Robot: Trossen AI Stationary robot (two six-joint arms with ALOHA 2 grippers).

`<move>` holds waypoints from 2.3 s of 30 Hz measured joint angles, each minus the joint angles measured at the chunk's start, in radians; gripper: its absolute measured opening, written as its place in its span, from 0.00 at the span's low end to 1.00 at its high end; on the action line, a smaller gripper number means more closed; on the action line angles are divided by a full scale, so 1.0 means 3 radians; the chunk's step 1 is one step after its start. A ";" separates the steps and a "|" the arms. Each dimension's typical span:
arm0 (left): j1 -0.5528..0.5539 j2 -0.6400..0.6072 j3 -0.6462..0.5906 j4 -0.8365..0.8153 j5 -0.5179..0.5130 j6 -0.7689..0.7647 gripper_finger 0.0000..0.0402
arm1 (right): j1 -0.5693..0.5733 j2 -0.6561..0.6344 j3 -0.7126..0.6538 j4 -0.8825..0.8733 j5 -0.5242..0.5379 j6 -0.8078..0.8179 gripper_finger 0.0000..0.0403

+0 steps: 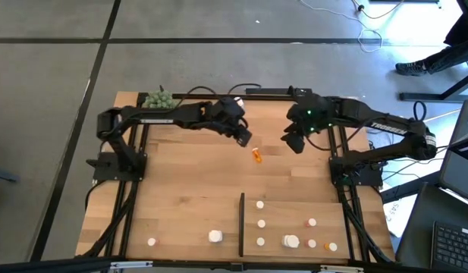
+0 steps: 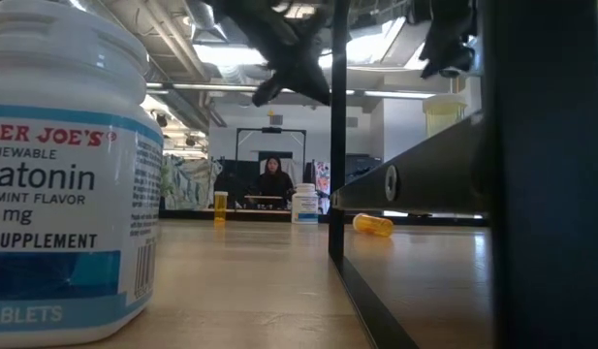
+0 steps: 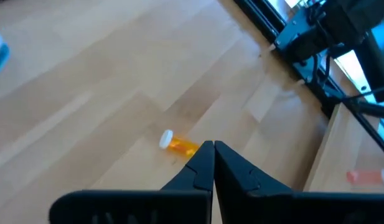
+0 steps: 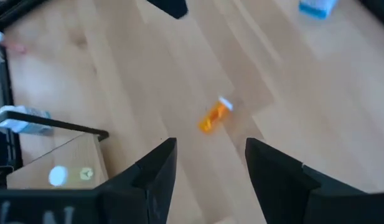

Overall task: Pick and place medicine bottles onto shelf by color
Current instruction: Put the bottom orange pill bottle on the shelf aligned with the other orange pill bottle

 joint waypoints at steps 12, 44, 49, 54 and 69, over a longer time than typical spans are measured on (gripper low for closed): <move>-0.0071 0.0295 0.0168 0.0250 0.0143 -0.0754 0.00 | 0.0001 -0.0144 -0.0208 -0.0038 0.0000 -0.0383 0.48; -0.0484 0.0296 0.0167 -0.0482 -0.0682 -0.2040 0.01 | -0.0001 0.0376 -0.1775 0.2494 -0.0179 -0.0459 0.48; -0.0481 0.0296 0.0167 -0.0499 -0.0685 -0.2039 0.01 | -0.0001 0.0781 -0.1779 0.2441 -0.0178 -0.0355 0.48; -0.0482 0.0296 0.0167 -0.0509 -0.0684 -0.2036 0.01 | 0.0000 0.1127 -0.1779 0.2561 -0.0139 -0.0301 0.48; -0.0481 0.0296 0.0165 -0.0515 -0.0684 -0.2011 0.01 | 0.0003 0.1642 -0.1765 0.3176 -0.0015 -0.0304 0.48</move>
